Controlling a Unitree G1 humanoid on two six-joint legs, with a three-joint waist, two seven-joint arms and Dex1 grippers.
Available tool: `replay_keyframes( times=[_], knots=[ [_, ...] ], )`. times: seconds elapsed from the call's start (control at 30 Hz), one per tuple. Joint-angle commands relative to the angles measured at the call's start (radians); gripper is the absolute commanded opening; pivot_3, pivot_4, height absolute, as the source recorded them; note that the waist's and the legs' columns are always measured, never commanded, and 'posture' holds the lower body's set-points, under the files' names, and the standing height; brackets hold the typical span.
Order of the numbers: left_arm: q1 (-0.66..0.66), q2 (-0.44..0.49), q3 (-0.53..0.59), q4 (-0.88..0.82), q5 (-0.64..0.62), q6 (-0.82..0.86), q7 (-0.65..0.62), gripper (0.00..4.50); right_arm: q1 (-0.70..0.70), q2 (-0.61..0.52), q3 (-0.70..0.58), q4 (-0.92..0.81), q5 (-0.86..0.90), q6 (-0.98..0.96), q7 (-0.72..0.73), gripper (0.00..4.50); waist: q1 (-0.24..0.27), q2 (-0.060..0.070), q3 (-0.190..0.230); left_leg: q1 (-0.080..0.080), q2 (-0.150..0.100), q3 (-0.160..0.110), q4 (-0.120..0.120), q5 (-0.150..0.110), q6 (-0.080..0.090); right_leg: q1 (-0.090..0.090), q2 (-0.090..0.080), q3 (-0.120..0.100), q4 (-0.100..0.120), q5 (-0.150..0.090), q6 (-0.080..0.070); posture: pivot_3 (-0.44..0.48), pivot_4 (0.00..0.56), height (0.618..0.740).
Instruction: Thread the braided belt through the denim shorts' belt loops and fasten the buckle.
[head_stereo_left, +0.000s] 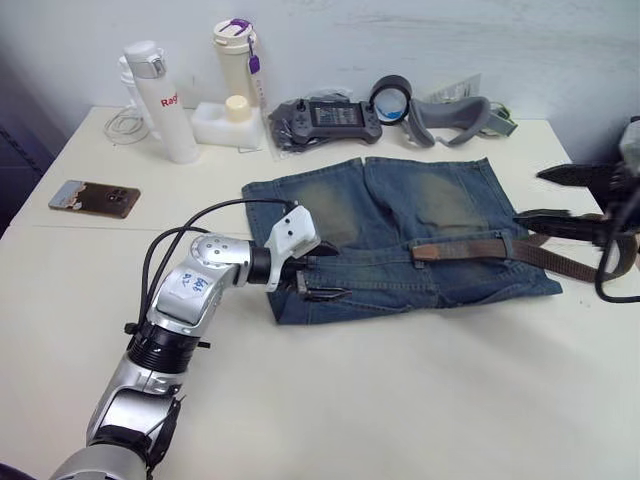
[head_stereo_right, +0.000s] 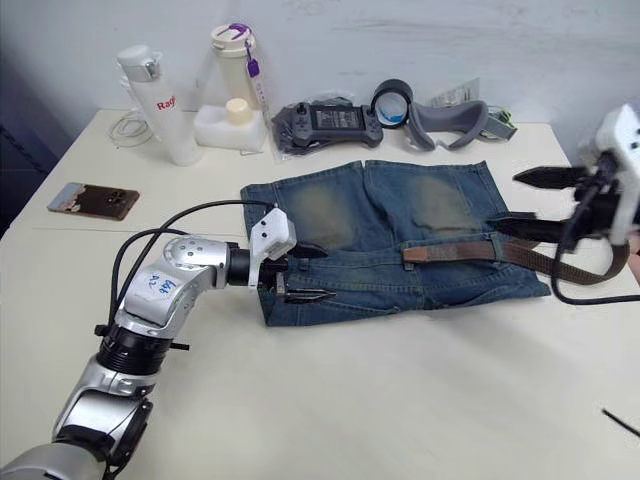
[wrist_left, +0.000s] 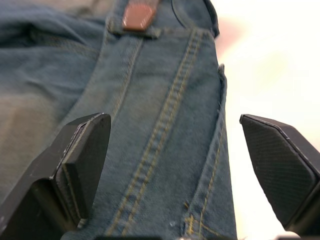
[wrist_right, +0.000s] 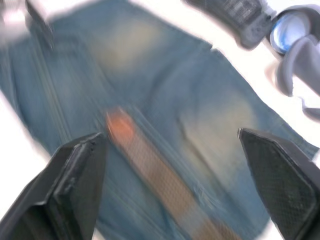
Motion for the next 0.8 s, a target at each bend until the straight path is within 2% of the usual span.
replay_keyframes(
  times=[0.03, 0.17, 0.3, 0.53, 0.8],
  knots=[
    [-0.015, 0.003, 0.029, -0.007, -0.024, -0.002, 0.016, 4.50, 0.031, 0.193, -0.196, -0.104, 0.305, 0.329, -0.252, 4.42, 0.001, 0.002, 0.001, -0.001, 0.000, -0.001, 0.001, 0.000, 0.000, 0.000, 0.000, -0.001, 0.000, 0.000, 0.000, 0.000, 0.150, 0.731],
    [0.008, 0.032, 0.030, -0.031, -0.030, 0.004, 0.008, 4.50, 0.140, 0.366, -0.348, -0.135, 0.508, 0.581, -0.483, 4.42, 0.010, 0.004, 0.002, -0.003, -0.003, -0.003, -0.001, 0.000, 0.000, -0.001, -0.001, -0.002, 0.001, 0.000, 0.000, 0.000, 0.150, 0.731],
    [0.016, 0.048, 0.027, -0.038, -0.029, 0.018, 0.016, 4.50, 0.186, 0.511, -0.461, -0.070, 0.566, 0.694, -0.715, 4.42, 0.002, 0.004, 0.002, -0.003, -0.004, -0.003, -0.001, 0.000, 0.001, 0.000, -0.002, -0.001, 0.001, 0.000, 0.000, 0.000, 0.150, 0.731],
    [0.014, 0.054, 0.025, -0.040, -0.024, 0.042, 0.036, 4.50, 0.111, 0.628, -0.542, 0.048, 0.588, 0.662, -0.971, 4.42, -0.010, 0.005, 0.001, -0.001, -0.004, 0.001, -0.008, 0.003, -0.001, -0.005, 0.000, 0.004, 0.002, 0.000, 0.000, 0.000, 0.150, 0.731],
    [0.015, 0.070, 0.026, -0.049, -0.018, 0.078, 0.063, 4.50, 0.036, 0.647, -0.528, 0.165, 0.589, 0.538, -1.060, 4.42, -0.022, 0.005, 0.001, -0.001, -0.004, 0.003, -0.010, 0.004, -0.002, -0.006, 0.001, 0.006, 0.002, 0.000, 0.000, 0.000, 0.150, 0.731]
  ],
)
